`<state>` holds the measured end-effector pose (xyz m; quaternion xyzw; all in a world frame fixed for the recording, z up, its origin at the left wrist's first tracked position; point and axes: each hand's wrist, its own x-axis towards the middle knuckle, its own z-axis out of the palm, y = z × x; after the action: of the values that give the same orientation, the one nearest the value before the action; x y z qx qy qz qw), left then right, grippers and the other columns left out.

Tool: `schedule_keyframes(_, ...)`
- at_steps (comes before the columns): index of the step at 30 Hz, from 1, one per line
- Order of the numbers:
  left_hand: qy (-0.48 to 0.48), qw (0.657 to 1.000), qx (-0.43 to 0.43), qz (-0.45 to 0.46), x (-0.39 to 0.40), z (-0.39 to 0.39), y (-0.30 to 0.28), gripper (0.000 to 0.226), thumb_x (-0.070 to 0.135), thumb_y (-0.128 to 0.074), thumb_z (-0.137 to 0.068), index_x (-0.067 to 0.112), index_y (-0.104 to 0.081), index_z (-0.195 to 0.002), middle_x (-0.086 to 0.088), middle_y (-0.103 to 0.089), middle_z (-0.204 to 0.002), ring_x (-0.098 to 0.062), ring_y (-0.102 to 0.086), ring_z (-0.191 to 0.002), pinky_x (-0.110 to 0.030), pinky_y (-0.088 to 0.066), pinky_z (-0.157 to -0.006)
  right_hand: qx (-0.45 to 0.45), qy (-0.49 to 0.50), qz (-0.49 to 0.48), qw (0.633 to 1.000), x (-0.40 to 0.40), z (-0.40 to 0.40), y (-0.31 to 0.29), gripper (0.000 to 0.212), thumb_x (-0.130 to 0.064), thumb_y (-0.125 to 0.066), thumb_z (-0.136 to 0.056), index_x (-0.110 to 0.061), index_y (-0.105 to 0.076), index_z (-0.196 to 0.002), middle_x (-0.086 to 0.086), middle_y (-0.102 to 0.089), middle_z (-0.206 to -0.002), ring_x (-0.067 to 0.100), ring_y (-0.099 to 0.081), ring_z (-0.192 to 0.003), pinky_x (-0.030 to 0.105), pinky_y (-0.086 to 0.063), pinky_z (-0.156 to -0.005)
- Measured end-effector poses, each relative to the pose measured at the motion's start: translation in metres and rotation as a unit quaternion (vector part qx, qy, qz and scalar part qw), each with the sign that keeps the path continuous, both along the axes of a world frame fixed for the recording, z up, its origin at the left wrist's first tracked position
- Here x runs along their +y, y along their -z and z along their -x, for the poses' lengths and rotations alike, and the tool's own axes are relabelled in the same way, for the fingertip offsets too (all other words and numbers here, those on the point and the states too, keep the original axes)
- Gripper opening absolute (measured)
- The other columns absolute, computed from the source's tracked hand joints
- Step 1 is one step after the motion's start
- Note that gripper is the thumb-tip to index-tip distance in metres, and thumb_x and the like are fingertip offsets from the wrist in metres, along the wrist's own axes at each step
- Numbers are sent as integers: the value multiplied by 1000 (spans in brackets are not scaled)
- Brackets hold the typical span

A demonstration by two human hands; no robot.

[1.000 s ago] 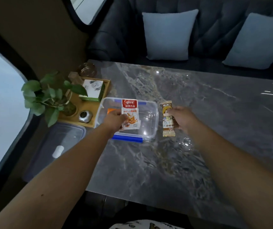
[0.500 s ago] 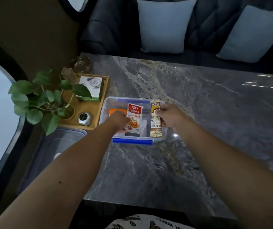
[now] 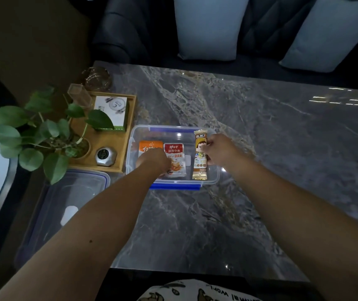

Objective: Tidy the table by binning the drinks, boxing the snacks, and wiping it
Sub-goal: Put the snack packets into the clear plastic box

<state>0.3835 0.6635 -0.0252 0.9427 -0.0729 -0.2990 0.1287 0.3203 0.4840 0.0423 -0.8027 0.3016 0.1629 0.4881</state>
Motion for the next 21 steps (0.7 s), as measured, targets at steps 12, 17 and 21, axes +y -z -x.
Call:
schedule_keyframes(12,175,961,-211,-35,-2,11,-4,54,44,-64,-85,16,-49,-129,-10,-50,-133,-31,-52,-118,-45,-46,-91,53,-134,250,958,33,-17,16,23,0,-47,-91,-3,-53,-112,16,-63,-105,29,-61,-91,33,-47,-69)
schedule_keyframes(17,229,964,-129,-38,-5,7,7,79,53,-66,-80,17,-33,-142,-7,-35,-150,-29,-31,-138,-51,-37,-106,47,-120,251,959,40,-16,30,20,-3,-44,-94,-5,-54,-110,14,-64,-103,23,-57,-82,30,-45,-71)
schedule_keyframes(21,249,961,-110,-51,-4,7,11,83,53,-65,-82,17,-29,-146,-7,-26,-156,-29,-22,-144,-52,-32,-111,36,-159,281,946,40,-10,34,19,-5,-51,-91,-6,-57,-110,11,-62,-108,20,-56,-81,27,-46,-72)
